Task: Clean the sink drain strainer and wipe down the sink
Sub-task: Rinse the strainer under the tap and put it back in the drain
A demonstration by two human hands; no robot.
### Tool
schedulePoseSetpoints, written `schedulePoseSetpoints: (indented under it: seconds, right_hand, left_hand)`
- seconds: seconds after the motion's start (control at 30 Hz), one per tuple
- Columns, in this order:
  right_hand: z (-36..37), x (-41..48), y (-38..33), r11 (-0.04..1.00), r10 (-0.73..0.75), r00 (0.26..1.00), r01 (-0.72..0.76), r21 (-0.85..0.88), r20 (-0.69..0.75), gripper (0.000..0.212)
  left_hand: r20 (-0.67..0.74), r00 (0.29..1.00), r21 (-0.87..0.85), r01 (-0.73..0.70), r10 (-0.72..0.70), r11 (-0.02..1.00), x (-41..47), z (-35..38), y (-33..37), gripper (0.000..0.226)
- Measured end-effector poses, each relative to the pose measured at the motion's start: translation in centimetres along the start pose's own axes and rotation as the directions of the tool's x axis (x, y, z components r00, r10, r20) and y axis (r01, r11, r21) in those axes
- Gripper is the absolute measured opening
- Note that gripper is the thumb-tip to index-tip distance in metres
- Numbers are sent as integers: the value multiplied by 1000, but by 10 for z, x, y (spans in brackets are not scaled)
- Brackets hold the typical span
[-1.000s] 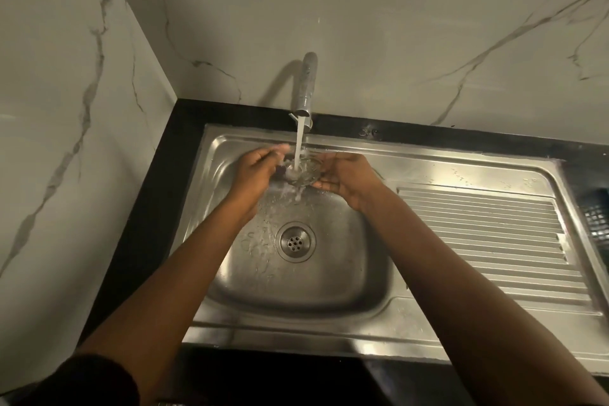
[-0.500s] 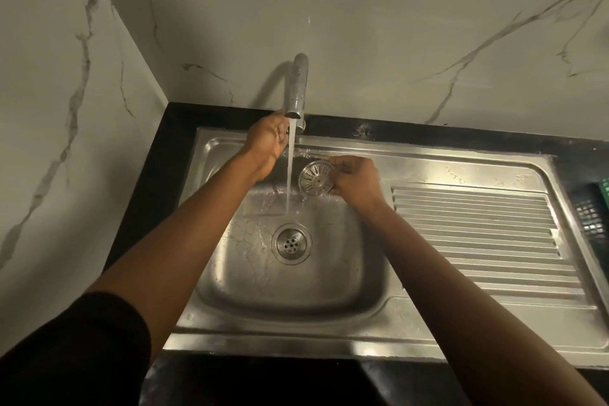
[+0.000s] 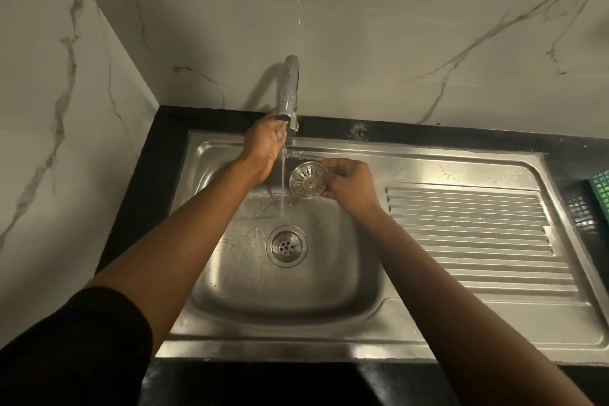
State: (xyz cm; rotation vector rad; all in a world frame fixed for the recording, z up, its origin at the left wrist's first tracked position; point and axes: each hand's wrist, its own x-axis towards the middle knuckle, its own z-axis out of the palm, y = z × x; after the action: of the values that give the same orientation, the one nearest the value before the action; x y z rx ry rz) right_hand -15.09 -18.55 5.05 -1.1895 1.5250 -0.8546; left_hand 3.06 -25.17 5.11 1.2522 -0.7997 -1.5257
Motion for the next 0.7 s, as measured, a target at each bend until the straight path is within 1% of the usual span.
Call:
schedulePoseSetpoints:
  seconds: [0.13, 0.17, 0.2, 0.27, 0.3, 0.4, 0.5, 0.7]
  right_hand:
    - [0, 1, 0, 1000, -1, 1000, 1, 8, -25, 30]
    - [0, 1, -1, 1000, -5, 1000, 5, 7, -27, 31]
    - [0, 0, -1, 1000, -11, 1000, 11, 10, -26, 31]
    - [1, -1, -1, 1000, -26, 999, 27, 17, -22, 31]
    - [1, -2, -1, 999, -31, 999, 31, 14, -19, 31]
    - [4, -5, 4, 1000, -27, 999, 27, -8, -17, 30]
    - [11, -6, 15, 1000, -11, 1000, 11, -9, -18, 32]
    - [26, -2, 44, 993, 119, 993, -119, -28, 7, 25]
  left_hand:
    - [27, 999, 32, 35, -36, 999, 0, -10, -2, 25]
    - [30, 998, 65, 55, -57, 996, -2, -13, -5, 22]
    - [32, 997, 119, 63, -68, 991, -7, -16, -8, 24]
    - [27, 997, 233, 63, -71, 971, -25, -19, -16, 40]
    - [12, 997, 282, 71, -78, 957, -34, -21, -22, 41]
    - [-20, 993, 375, 117, -118, 920, -56, -32, -43, 28]
    - [-63, 990, 375, 137, -122, 917, -71, -41, -58, 23]
    - [-123, 981, 396, 185, -147, 899, -80, -53, -81, 10]
